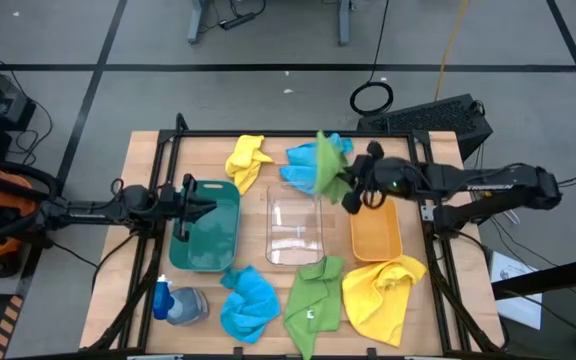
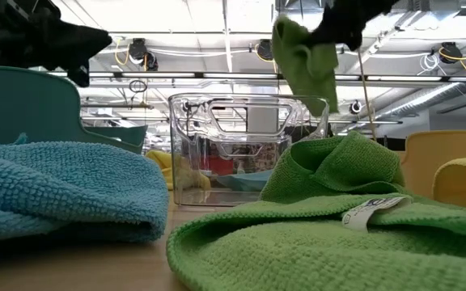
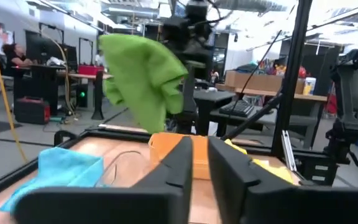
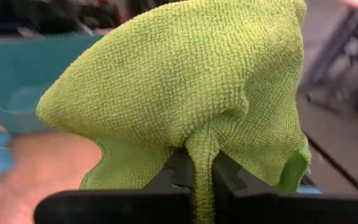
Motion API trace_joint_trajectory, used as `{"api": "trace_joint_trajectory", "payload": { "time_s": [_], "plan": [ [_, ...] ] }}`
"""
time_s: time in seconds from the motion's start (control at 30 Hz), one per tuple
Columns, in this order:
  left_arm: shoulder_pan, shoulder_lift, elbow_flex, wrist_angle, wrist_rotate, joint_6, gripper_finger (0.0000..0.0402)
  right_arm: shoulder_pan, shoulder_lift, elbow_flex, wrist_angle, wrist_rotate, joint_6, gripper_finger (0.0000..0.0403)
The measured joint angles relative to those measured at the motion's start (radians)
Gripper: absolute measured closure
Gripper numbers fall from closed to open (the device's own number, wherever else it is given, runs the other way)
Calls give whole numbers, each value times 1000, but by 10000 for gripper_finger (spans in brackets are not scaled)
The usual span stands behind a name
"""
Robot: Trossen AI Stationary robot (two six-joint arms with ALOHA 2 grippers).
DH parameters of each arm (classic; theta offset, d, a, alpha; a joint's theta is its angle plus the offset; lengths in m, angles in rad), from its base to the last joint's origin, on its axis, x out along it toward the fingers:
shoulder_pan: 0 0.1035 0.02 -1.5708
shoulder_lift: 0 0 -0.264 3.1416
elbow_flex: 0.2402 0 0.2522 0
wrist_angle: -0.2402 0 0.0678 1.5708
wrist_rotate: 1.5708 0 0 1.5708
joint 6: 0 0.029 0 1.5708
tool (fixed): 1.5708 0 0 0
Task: Sort microfiber towel by color & place in baskets
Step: Put the top green microfiber towel into the yellow bin
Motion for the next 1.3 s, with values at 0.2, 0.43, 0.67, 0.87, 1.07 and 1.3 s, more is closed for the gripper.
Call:
{"api": "trace_joint_trajectory", "payload": {
  "time_s": [0.2,0.43,0.67,0.87,1.07,1.3],
  "plan": [
    [0,65,23,125,-21,6,235,113,100,1,202,44,-81,399],
    [0,163,108,148,-57,36,177,169,296,1,503,4,-227,396],
    [0,280,164,231,-47,-12,176,193,473,4,810,-15,-459,395],
    [0,411,274,262,-22,66,175,205,575,108,779,-12,-511,395],
    [0,583,355,260,63,68,175,222,673,268,583,-10,-554,395],
    [0,731,414,150,157,89,175,227,706,357,526,180,-535,394]
  ]
}}
